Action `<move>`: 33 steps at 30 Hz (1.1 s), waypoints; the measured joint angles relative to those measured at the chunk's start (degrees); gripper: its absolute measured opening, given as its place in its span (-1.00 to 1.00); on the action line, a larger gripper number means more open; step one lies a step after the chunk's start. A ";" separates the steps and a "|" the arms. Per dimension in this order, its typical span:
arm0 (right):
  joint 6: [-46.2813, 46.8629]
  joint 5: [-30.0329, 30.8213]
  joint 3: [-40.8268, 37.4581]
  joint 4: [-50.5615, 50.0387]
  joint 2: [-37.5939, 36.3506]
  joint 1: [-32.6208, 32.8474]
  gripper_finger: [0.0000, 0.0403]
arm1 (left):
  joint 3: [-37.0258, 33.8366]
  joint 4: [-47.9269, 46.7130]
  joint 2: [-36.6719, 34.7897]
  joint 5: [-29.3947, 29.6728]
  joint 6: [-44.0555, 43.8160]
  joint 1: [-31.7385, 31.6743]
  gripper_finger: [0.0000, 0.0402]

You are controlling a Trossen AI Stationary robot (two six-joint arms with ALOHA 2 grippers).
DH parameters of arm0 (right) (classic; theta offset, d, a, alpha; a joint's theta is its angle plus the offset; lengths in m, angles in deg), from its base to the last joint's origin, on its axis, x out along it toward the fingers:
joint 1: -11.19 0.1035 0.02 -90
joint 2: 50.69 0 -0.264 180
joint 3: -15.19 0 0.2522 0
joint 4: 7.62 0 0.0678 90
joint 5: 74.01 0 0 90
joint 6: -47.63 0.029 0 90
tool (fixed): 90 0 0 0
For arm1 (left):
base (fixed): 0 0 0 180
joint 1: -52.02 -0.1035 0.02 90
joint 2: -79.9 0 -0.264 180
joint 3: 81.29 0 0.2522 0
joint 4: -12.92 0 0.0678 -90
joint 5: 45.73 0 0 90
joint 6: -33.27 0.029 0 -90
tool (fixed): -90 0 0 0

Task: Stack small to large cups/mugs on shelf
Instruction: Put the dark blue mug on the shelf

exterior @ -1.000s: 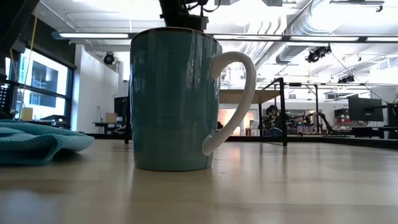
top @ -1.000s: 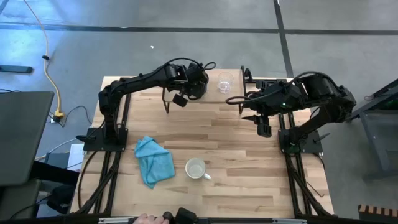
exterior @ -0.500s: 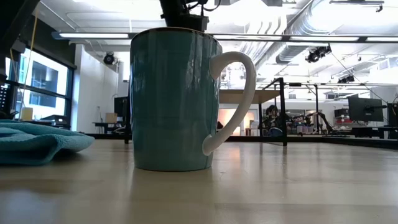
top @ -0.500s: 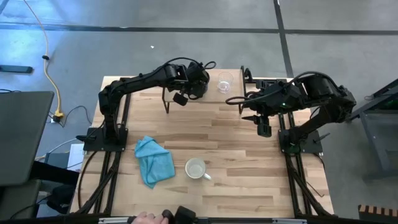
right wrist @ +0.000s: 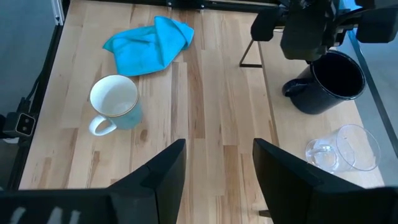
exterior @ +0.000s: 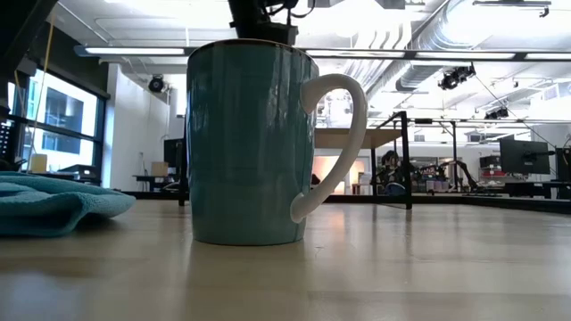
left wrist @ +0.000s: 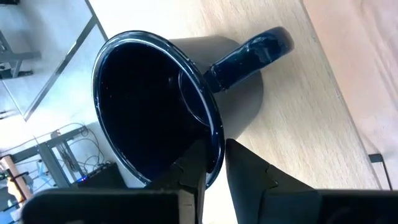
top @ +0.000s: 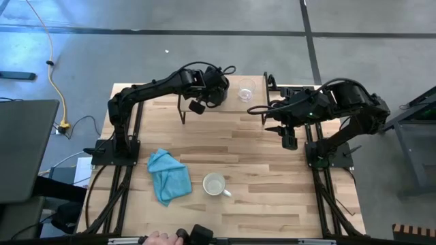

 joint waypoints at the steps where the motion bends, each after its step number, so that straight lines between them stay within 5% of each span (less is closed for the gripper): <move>1: 0.00 0.00 -0.01 -0.01 0.00 0.00 -0.11 | 0.00 0.00 0.00 0.02 -0.01 0.01 -0.75; 33: 0.00 0.02 0.00 -0.04 0.00 0.00 -0.11 | -0.02 -0.26 0.00 -0.02 -0.19 -0.03 -0.44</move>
